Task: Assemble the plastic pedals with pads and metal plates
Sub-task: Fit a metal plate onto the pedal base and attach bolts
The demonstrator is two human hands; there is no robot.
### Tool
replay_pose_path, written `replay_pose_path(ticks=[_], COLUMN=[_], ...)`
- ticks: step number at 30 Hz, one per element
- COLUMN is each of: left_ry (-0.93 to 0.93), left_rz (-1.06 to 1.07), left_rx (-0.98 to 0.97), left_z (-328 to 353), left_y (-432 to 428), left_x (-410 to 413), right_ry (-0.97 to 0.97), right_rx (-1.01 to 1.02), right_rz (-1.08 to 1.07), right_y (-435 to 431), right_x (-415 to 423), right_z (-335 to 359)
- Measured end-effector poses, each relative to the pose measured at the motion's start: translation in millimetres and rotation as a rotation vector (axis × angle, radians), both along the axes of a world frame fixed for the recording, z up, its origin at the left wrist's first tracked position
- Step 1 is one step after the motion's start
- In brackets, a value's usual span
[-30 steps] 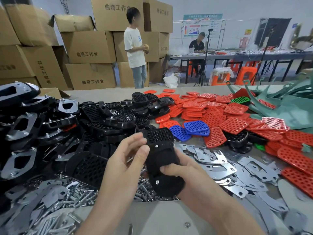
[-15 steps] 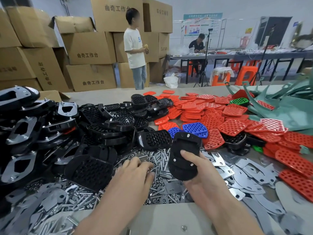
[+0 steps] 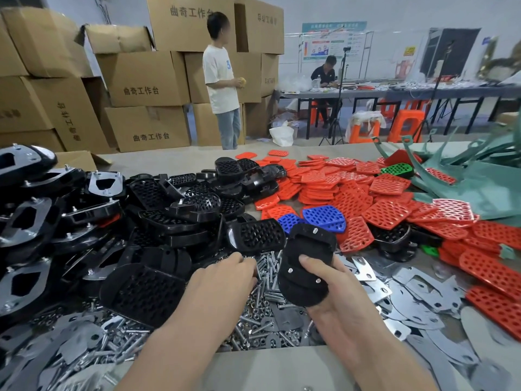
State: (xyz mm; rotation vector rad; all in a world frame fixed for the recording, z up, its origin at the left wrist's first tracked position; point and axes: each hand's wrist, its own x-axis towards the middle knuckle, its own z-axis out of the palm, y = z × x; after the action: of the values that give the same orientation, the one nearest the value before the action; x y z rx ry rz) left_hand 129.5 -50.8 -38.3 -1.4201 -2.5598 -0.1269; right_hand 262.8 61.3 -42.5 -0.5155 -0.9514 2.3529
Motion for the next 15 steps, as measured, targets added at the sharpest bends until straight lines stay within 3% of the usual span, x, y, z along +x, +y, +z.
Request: replay_pose_path(ticks=[5,11,15], left_ry=[0.001,-0.417,-0.377], left_rz=[-0.019,-0.067,-0.062], left_rx=[0.122,0.646,0.586], left_z=[-7,-2,-5], left_y=[-6,-19,-23], left_x=[4,22,31], right_ry=[0.021,0.022,0.005], right_rx=[0.012,0.111,0.134], right_rz=[0.021,0.066,0.043], right_y=[1,-4,-7], right_x=[1,-4,-5], right_z=[-1,-1,0])
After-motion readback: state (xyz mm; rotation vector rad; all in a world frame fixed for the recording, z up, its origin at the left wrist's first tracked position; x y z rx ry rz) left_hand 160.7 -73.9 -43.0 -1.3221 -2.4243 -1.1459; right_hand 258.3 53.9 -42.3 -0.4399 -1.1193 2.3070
